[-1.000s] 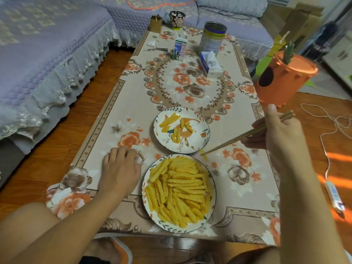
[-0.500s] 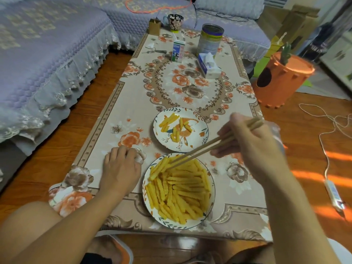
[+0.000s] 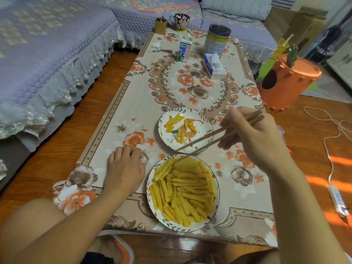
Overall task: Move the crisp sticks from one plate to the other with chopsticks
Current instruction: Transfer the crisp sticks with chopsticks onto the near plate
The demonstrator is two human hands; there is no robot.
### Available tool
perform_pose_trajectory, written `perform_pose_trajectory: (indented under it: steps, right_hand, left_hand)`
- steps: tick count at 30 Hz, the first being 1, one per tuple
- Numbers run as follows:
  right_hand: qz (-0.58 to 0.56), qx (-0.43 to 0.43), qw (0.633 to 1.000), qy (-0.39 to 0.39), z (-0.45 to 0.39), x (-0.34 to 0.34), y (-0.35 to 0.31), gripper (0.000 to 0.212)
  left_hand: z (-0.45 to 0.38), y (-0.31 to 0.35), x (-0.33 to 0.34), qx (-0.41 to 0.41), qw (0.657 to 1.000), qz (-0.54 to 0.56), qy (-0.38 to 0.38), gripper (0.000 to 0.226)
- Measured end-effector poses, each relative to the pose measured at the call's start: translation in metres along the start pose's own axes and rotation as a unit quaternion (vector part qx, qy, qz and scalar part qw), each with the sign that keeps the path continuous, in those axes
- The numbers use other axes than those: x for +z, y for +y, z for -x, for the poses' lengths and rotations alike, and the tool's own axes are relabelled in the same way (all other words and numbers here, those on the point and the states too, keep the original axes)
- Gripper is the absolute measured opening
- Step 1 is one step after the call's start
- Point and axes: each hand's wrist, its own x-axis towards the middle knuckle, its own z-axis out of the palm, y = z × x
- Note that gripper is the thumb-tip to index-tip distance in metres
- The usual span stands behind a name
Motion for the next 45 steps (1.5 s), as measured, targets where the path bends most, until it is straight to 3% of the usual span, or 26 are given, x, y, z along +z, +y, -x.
perform_pose_trajectory:
  steps: [4,10,18,22,27,32,42,45]
  right_hand:
    - [-0.019,0.033,0.990,0.138,-0.030,-0.012,0.027,0.038]
    - [-0.039,0.066,0.977,0.197,-0.050,0.016,0.058,0.044]
    - [0.040,0.046,0.985,0.161,-0.052,0.048,0.064,0.039]
    - [-0.014,0.053,0.984,0.168,-0.042,0.029,0.048,0.038]
    - [-0.098,0.049,0.993,0.038,-0.015,0.013,0.001,0.045]
    - [-0.064,0.114,0.991,-0.037,0.019,0.043,-0.013,0.052]
    - [0.001,0.098,0.995,-0.021,0.037,0.055,-0.014,0.039]
    - [-0.003,0.079,0.997,0.019,0.030,0.037,-0.016,0.037]
  left_hand:
    - [0.000,0.000,0.000,0.000,1.000,0.000,0.001,0.037]
    - [-0.001,0.001,0.000,-0.004,1.000,-0.002,-0.011,0.041]
    - [-0.001,0.000,0.000,-0.006,1.000,0.009,-0.004,0.038]
    - [-0.002,0.000,-0.001,-0.007,1.000,0.009,-0.009,0.040]
    - [-0.001,-0.001,-0.001,-0.008,1.000,0.006,-0.016,0.042]
    - [-0.001,0.000,-0.002,-0.011,1.000,0.010,-0.016,0.044]
    - [-0.001,0.000,-0.003,-0.008,1.000,0.004,-0.020,0.045]
    - [0.000,-0.001,-0.002,-0.005,1.000,0.002,-0.020,0.043]
